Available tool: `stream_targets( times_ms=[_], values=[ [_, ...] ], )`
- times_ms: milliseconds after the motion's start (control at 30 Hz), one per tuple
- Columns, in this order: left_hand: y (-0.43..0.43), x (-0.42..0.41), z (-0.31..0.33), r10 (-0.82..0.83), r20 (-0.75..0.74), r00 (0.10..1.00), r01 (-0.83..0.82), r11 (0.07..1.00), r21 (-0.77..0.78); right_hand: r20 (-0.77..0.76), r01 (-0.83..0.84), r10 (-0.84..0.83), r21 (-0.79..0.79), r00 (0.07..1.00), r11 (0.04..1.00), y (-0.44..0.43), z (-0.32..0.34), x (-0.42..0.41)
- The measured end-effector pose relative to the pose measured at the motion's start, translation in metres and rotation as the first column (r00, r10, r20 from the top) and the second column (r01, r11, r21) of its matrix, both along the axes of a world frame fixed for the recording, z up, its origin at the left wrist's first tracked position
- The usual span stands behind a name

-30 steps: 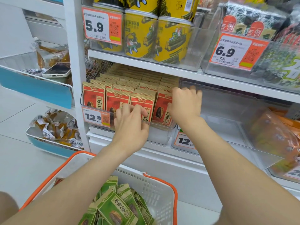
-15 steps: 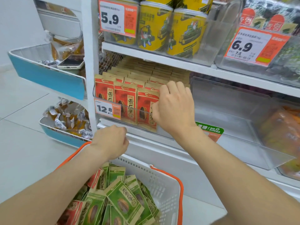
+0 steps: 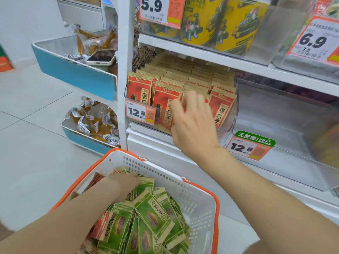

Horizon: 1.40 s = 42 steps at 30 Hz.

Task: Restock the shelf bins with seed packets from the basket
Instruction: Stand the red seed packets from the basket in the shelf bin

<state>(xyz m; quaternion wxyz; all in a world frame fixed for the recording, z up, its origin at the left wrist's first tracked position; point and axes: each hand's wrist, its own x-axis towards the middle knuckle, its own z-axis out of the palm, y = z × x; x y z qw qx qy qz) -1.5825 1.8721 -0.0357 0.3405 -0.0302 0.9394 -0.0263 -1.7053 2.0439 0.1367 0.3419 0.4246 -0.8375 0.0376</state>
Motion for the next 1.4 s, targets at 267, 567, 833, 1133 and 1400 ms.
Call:
stream_targets(
  times_ms=[267,567,833,1133,1400],
  values=[
    [0.010,-0.012,-0.009,-0.123,0.008,0.992,0.122,0.972,-0.198,0.187,-0.139,0.117,0.107,0.975,0.984,-0.005,-0.020,0.004],
    [0.018,-0.047,0.047,-0.106,-0.354,0.929,0.074,0.992,-0.104,0.334,-0.131,0.084,0.119,0.939,0.984,0.008,-0.005,-0.004],
    [0.039,-0.058,0.096,0.566,-0.460,0.684,0.046,0.595,0.802,0.651,0.002,-0.147,0.219,0.745,0.976,0.036,0.006,-0.018],
    [0.068,-0.060,0.130,0.917,-0.164,0.363,0.145,0.119,0.982,0.994,0.141,0.044,-0.057,0.096,0.988,0.057,0.030,-0.013],
    [0.078,-0.059,0.135,0.696,-0.657,0.290,0.165,0.640,0.750,0.976,0.121,0.086,-0.112,0.202,0.986,0.062,0.032,-0.011]
  ],
)
